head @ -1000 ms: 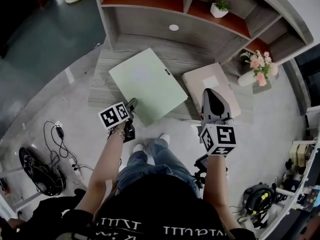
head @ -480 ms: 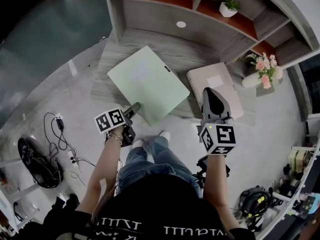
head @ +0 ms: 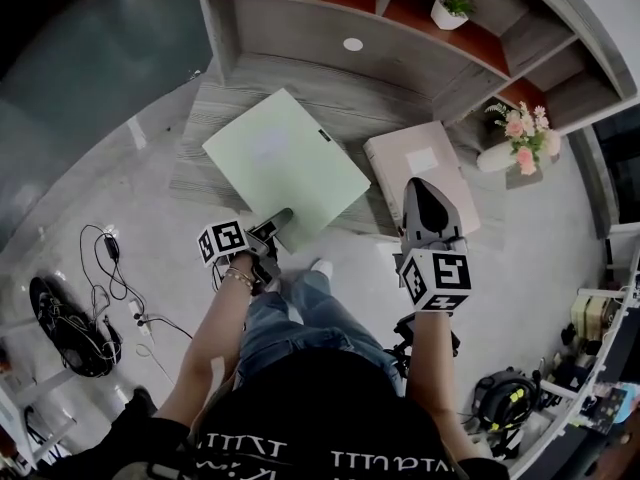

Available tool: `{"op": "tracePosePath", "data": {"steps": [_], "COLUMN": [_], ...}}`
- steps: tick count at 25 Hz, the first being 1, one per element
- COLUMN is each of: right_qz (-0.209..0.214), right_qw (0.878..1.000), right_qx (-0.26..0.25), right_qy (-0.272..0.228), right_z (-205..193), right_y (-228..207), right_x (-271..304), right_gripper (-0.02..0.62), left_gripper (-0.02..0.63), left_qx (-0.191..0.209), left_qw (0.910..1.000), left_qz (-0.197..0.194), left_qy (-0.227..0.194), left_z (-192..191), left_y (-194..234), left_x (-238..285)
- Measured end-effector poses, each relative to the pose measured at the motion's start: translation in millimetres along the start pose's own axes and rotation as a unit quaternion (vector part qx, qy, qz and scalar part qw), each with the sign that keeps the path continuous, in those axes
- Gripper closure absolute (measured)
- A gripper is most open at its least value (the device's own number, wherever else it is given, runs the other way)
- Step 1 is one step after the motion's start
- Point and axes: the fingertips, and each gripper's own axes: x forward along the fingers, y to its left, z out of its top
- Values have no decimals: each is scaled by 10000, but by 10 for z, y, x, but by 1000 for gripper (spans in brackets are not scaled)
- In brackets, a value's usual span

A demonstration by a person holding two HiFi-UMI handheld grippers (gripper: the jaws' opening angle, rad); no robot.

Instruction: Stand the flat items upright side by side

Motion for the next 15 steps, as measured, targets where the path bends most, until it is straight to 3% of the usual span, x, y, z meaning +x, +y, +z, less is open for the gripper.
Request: {"op": "tracePosePath", "data": {"steps": [9,15], "right_qz": [177,325], "right_qw": [9996,9986], "right_qx": [37,102], "right_qy": [-224,-398], "right_z": [147,251], "right_y": [-28,-20], "right_x": [141,274], "right_gripper": [581,581], "left_gripper": [278,276], "left_qx": [465,1012], "left_qw": [9944,9754], "left_qz": [887,1747], "left_qy": [345,887], "left_z": [257,607], "left_y": [-134,-371], "left_x": [-281,-469]}}
